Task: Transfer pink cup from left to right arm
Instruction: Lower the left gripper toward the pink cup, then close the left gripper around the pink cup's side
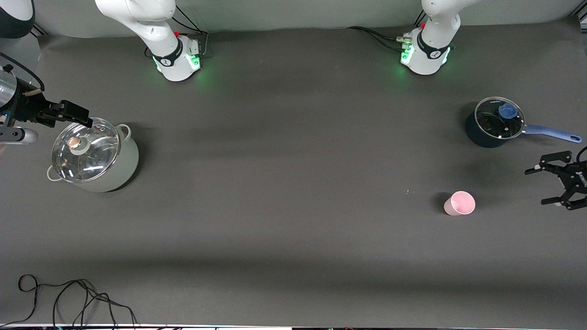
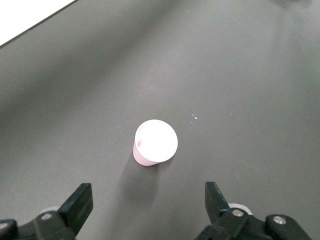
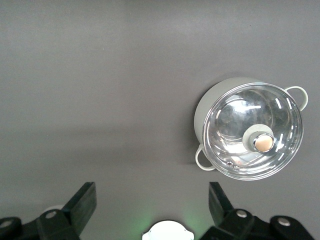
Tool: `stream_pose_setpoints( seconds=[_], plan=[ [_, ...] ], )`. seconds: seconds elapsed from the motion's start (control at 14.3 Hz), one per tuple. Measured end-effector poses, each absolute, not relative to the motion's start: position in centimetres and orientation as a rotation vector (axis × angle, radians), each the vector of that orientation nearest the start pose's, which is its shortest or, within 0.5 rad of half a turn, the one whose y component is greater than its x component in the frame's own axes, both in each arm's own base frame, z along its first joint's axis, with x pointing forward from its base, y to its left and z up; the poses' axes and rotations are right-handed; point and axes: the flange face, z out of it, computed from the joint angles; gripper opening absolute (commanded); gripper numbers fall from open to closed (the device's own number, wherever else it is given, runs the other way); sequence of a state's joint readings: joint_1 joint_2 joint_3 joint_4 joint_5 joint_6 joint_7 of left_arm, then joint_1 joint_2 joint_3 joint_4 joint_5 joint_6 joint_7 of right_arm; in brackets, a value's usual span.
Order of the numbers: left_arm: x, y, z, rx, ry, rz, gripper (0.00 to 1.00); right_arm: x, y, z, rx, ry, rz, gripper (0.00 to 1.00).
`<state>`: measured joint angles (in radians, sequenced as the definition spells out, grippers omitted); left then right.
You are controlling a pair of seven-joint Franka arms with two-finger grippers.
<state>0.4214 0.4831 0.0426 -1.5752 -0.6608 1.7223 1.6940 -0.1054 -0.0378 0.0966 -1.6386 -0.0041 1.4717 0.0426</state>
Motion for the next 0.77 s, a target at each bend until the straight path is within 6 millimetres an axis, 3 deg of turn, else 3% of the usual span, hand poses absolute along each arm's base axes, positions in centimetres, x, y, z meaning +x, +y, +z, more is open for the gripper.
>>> stream_pose_setpoints(
  seconds=[0.35,0.77],
  plan=[
    [59.8,26.7,28.1,1.992,-1.285,0.691,1.00,53.1,-0.5,60.6,-3.144,0.083,0.202,1.00],
    [59.4,26.1,19.0,1.826,-1.348,0.878,1.00,53.1,-0.5,60.6,-3.144,0.083,0.202,1.00]
  ],
)
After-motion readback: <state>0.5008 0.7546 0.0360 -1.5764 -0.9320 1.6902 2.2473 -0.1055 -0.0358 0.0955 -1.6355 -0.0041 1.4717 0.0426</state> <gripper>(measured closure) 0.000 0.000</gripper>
